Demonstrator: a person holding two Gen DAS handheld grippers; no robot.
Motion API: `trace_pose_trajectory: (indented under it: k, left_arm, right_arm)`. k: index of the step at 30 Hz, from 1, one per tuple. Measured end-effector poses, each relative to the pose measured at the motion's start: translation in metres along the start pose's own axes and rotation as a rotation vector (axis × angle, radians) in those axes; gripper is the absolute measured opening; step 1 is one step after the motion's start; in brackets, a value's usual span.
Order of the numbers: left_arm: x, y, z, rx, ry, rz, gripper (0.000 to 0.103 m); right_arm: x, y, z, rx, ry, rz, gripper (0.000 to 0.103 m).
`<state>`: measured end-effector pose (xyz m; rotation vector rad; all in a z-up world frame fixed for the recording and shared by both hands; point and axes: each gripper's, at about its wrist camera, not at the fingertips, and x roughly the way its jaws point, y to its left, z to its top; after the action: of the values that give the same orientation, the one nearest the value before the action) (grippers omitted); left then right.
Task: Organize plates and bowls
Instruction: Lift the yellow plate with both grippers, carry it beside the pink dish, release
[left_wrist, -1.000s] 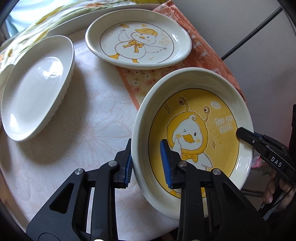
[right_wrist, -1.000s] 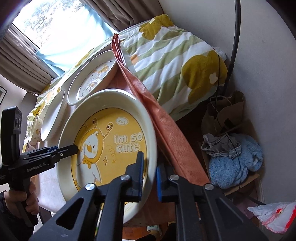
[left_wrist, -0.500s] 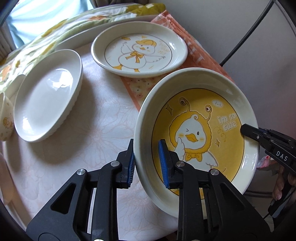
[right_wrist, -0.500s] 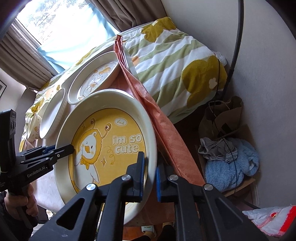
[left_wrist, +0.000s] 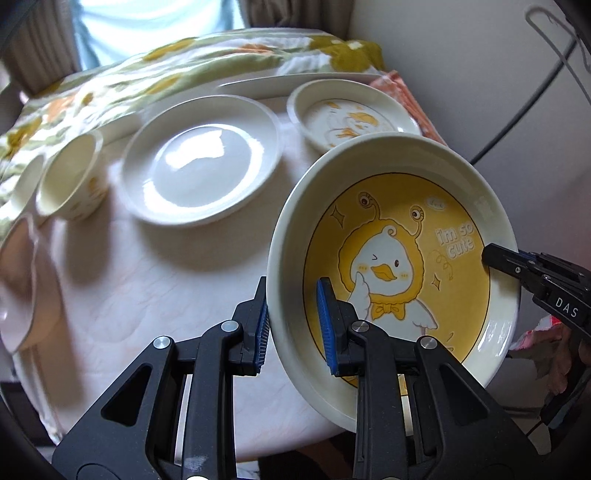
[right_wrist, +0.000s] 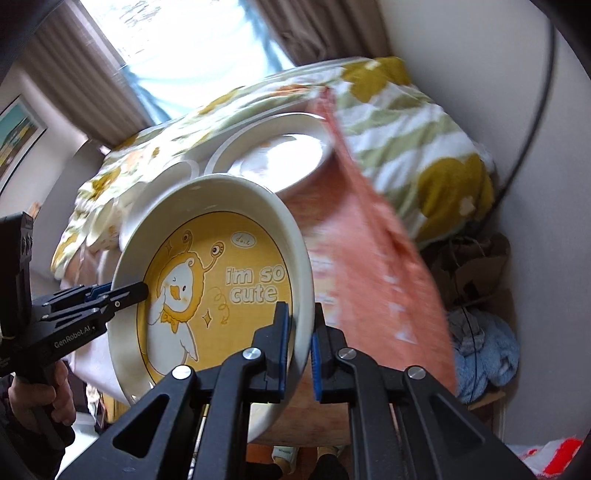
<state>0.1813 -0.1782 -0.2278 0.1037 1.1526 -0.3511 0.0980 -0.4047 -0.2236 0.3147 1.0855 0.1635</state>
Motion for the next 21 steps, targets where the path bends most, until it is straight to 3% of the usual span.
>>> trace_pose_trajectory:
  k: [11, 17, 21]
  left_arm:
    - [-0.033, 0.127, -0.05, -0.163, 0.02, 0.077, 0.021]
    - [-0.021, 0.191, -0.069, -0.215, 0.052, 0.07, 0.021]
    - [-0.01, 0.21, -0.077, -0.207, 0.07, 0.072, 0.021]
  right_arm:
    - [0.048, 0.118, -0.006, -0.144, 0.075, 0.098, 0.01]
    - [0.083, 0.17, -0.016, -0.169, 0.124, 0.099, 0.01]
    - [0.101, 0.189, -0.027, -0.151, 0.152, 0.084, 0.01]
